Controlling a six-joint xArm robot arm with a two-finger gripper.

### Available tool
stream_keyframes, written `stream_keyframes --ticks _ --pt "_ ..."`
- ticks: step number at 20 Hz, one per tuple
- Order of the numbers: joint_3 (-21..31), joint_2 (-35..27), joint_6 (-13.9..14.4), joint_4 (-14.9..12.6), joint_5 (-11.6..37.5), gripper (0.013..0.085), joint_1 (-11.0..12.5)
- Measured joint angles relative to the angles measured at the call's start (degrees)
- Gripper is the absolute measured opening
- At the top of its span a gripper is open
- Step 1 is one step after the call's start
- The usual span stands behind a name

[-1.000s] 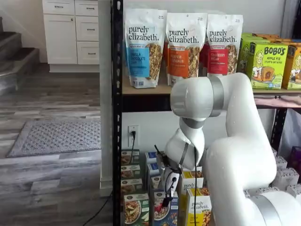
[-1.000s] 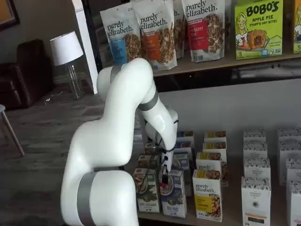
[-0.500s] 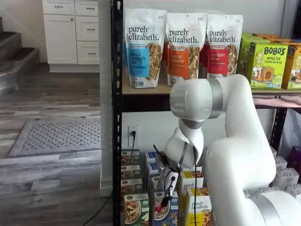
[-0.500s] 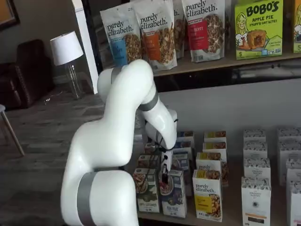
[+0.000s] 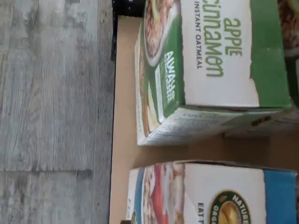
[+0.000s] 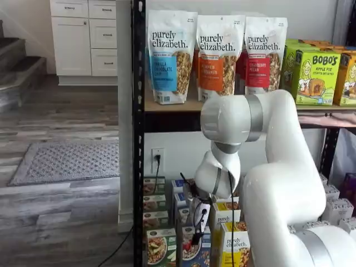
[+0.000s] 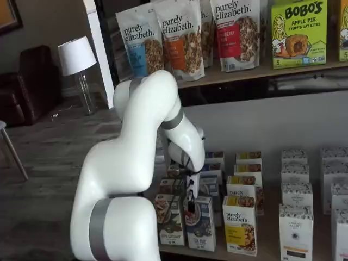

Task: Pick up the blue and white box that is on the bottom shelf, the second box from the left

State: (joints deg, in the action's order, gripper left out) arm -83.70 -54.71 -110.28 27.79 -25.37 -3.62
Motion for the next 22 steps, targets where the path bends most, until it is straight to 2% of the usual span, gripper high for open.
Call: stream_keyframes --ticks 3,16,19,22 --pt "-0.6 -0.4 3.1 -3.6 -0.4 0.0850 0.1" --pt "-2.1 -1.7 12.5 -14.8 -2.0 0.0850 0.4" --pt "-2.1 -1.8 13.6 -16.1 -2.0 0.0850 0.5" --pt "-2.0 -1.8 13.4 -16.0 -1.8 0.0850 0.6"
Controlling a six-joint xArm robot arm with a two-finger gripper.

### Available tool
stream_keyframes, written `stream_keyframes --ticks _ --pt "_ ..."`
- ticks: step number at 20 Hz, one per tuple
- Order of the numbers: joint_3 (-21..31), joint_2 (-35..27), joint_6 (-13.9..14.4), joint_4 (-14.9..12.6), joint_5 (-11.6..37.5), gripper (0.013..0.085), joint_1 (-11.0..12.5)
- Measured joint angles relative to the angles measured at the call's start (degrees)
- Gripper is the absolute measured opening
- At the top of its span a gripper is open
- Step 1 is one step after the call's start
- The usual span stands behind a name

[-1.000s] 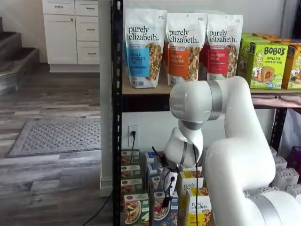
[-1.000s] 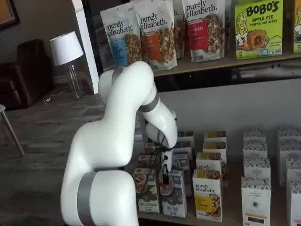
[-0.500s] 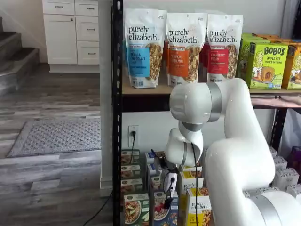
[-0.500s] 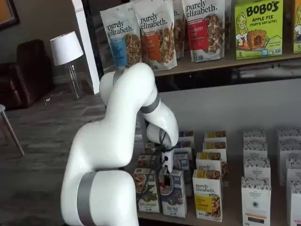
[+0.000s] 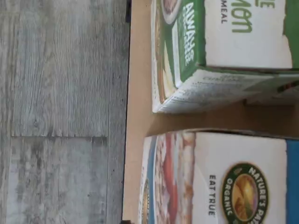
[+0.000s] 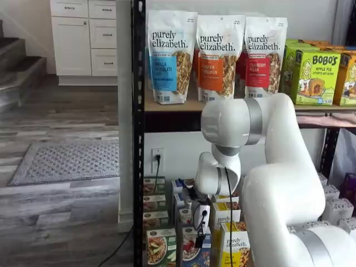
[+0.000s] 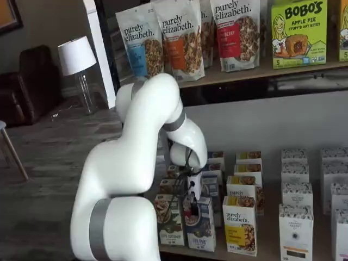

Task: Pick up the blue and white box that is on the bottom shelf, the second box from the left

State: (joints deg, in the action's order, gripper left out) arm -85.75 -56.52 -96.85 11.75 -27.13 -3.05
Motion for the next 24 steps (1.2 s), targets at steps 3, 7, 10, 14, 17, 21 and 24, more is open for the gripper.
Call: stream_keyframes --ticks 3,7,10,14,17,21,24 --pt "0.5 0.1 -0.7 0.8 1.2 0.0850 0.0" --pt "0.4 0.1 -0.8 0.7 0.9 0.0850 0.1" --pt "0.5 0.2 -0.7 0.6 1.0 0.0770 0.1" --pt "0.4 0.2 -0.6 0.6 0.9 0.0690 0.1" --pt "0.2 0.0 -0.3 0.3 0.7 0.0610 0.0" --pt "-0.3 -0.4 0.0 0.1 0.3 0.0610 -0.1" --pt "-0.5 -0.5 -0.2 0.3 0.4 0.0610 -0.2"
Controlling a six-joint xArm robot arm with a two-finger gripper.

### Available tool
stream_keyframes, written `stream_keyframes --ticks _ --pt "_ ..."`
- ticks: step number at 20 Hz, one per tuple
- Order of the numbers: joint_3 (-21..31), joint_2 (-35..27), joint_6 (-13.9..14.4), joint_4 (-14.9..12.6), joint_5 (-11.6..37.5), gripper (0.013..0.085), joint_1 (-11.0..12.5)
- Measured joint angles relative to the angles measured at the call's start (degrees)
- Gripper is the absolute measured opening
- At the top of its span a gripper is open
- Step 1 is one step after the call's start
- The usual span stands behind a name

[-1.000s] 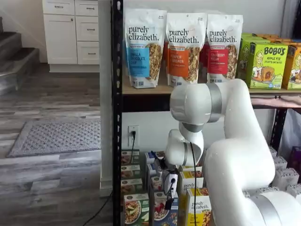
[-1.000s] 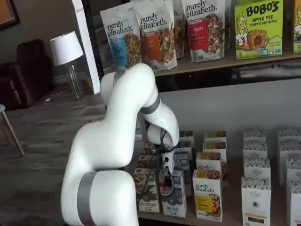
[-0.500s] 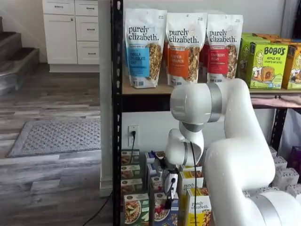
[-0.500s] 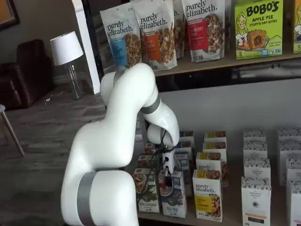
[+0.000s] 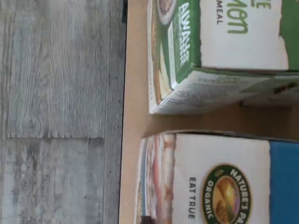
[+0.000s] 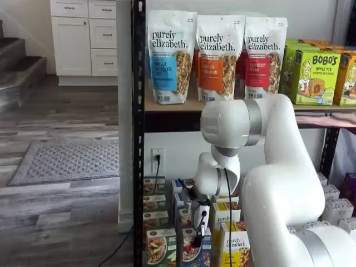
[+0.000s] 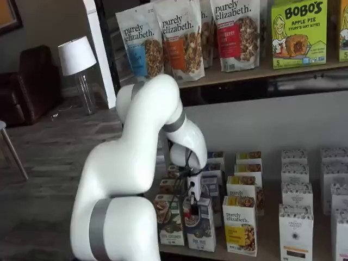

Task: Pick up the blue and white box that is on the bottom shelf, the second box from the left

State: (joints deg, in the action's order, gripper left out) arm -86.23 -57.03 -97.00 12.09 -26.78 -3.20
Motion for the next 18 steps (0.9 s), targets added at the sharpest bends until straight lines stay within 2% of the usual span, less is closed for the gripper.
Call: stream_keyframes --ticks 2,5,6,13,18 --pt "-0.1 -0.1 -0.1 0.1 -0.1 0.0530 0.0" --pt "-0.1 -0.1 0.1 -0.1 -0.2 0.0490 0.0" --pt "-0.1 -0.1 0.1 -0.1 -0.2 0.0450 0.0" --pt "1.1 1.1 -0.2 0.2 -1.2 0.0450 0.1" --pt "4.3 3.4 -0.7 0.7 -0.6 0.0450 0.0"
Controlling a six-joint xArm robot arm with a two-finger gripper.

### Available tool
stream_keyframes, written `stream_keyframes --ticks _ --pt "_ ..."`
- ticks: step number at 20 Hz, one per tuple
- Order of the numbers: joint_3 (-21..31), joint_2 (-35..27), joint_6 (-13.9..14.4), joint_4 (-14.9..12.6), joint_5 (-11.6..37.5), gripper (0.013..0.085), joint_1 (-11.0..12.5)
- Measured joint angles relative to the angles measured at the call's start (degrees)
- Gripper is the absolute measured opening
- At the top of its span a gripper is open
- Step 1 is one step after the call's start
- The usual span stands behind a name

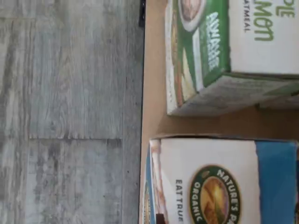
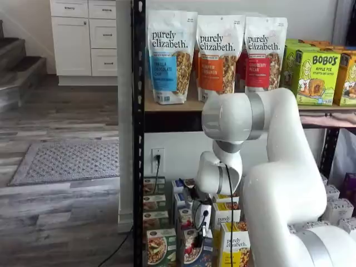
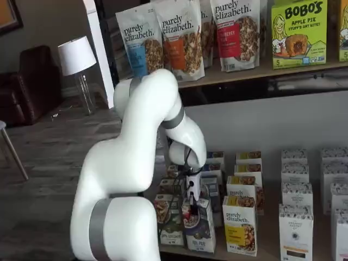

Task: Pick up the blue and white box that is on the bottom shelf, the second box from the left

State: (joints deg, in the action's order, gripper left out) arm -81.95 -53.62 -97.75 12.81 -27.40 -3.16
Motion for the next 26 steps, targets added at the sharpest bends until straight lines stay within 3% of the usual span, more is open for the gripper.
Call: stream_keyframes --ticks 7,13,22,26 --pt "6.6 4.3 -0.6 0.7 1.9 0.0450 -0.3" --pt "16.4 12.2 -2.6 2.9 3.3 0.0450 -0.5" --pt "31.4 26.0 -0.1 1.3 3.9 0.0450 -1.6" --pt "37.4 32.5 -0.1 1.9 3.2 0.0450 -2.2"
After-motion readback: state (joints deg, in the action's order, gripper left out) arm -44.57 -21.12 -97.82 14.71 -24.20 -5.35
